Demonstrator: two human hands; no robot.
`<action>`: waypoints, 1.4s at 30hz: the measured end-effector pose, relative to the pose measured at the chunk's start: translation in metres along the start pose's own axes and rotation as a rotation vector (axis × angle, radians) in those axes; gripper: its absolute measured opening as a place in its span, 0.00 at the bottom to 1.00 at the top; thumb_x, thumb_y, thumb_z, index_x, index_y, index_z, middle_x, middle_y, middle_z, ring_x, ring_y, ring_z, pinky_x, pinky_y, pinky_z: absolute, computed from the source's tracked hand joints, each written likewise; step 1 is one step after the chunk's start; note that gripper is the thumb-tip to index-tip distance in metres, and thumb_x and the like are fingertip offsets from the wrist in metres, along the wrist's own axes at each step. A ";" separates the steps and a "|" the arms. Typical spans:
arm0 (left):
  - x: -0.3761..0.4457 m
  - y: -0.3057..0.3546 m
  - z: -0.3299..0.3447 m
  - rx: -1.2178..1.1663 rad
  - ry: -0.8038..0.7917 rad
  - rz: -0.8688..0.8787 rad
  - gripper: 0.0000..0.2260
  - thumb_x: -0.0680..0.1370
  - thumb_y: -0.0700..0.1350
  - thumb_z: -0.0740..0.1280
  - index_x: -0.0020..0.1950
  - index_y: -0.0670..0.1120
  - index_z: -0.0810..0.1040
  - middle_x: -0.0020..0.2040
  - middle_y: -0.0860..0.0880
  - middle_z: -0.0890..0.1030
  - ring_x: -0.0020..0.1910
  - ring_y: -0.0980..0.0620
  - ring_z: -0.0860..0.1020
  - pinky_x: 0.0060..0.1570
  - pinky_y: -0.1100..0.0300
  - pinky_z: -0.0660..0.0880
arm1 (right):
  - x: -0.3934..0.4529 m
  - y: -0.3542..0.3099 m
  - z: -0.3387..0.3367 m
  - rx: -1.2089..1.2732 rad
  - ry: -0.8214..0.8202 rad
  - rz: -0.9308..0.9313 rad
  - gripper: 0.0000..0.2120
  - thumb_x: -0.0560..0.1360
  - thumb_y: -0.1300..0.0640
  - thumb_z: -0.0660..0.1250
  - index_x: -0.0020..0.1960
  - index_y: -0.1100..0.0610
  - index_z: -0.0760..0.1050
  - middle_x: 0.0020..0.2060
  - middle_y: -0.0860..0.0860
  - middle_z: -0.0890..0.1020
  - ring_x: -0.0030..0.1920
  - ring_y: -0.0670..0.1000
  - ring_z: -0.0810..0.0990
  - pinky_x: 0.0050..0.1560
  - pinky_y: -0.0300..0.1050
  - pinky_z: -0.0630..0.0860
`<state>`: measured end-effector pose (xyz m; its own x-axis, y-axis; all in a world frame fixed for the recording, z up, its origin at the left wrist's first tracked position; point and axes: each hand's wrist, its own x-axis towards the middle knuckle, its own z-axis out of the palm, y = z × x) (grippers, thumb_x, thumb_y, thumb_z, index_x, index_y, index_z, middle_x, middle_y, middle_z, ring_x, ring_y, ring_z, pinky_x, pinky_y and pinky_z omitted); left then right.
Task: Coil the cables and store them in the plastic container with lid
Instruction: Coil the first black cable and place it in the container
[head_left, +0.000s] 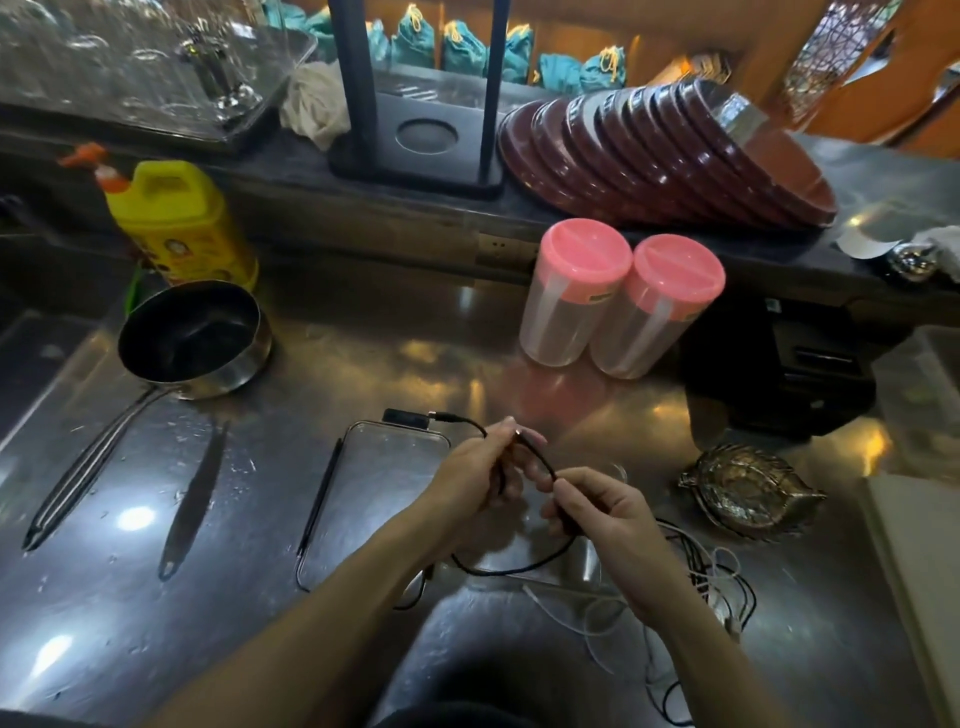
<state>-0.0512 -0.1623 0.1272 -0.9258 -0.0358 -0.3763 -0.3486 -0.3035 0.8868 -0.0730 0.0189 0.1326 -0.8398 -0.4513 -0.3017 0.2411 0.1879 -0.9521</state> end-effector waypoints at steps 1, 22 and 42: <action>0.000 0.001 0.002 0.029 0.008 -0.007 0.17 0.86 0.49 0.55 0.48 0.44 0.80 0.33 0.51 0.78 0.27 0.56 0.70 0.28 0.64 0.63 | -0.001 0.000 -0.001 -0.028 -0.003 0.005 0.09 0.81 0.62 0.67 0.52 0.55 0.86 0.42 0.53 0.86 0.45 0.51 0.84 0.50 0.46 0.81; -0.027 0.020 0.010 0.037 0.063 0.062 0.17 0.77 0.49 0.69 0.63 0.43 0.81 0.60 0.40 0.84 0.62 0.42 0.81 0.65 0.47 0.77 | 0.008 -0.036 -0.002 -0.071 0.108 -0.166 0.13 0.82 0.54 0.66 0.42 0.57 0.83 0.37 0.53 0.84 0.40 0.53 0.82 0.48 0.54 0.80; -0.022 0.063 0.025 -0.479 0.021 0.179 0.13 0.87 0.45 0.54 0.50 0.41 0.73 0.54 0.33 0.84 0.55 0.36 0.84 0.57 0.43 0.81 | -0.019 -0.019 0.045 0.408 -0.163 0.082 0.18 0.78 0.44 0.66 0.40 0.57 0.81 0.27 0.53 0.70 0.27 0.49 0.68 0.30 0.42 0.68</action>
<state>-0.0570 -0.1568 0.1982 -0.9601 -0.1449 -0.2390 -0.0740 -0.6929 0.7172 -0.0399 -0.0152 0.1542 -0.7304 -0.5869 -0.3493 0.5031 -0.1166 -0.8563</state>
